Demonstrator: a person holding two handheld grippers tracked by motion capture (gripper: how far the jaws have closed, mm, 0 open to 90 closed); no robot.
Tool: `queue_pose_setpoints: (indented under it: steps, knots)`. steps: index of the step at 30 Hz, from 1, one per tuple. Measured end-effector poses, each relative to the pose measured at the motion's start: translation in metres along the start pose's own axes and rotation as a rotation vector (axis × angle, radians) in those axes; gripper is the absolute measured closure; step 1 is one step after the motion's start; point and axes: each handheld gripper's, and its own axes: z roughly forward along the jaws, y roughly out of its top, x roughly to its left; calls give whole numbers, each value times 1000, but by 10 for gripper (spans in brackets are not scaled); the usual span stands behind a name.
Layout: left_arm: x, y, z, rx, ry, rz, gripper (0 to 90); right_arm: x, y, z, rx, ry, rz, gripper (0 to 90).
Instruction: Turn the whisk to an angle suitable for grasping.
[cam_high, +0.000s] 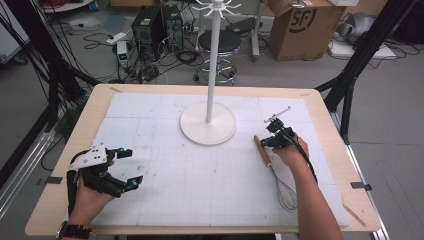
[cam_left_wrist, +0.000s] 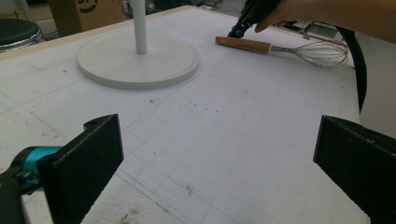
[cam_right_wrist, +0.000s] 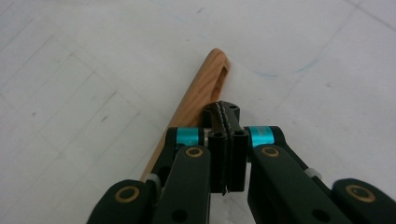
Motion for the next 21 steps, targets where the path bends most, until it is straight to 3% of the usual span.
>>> queue_pose_setpoints:
  steps: [10,16,21]
  knots:
    - [-2,2,1,0,-6,7,21,24,9,5,11,55,-94,900]
    - [-2,2,0,-3,-7,9,21,22,7,4,35,36,-84,900]
    - [-2,2,1,-2,-6,7,21,15,7,4,4,18,-53,900]
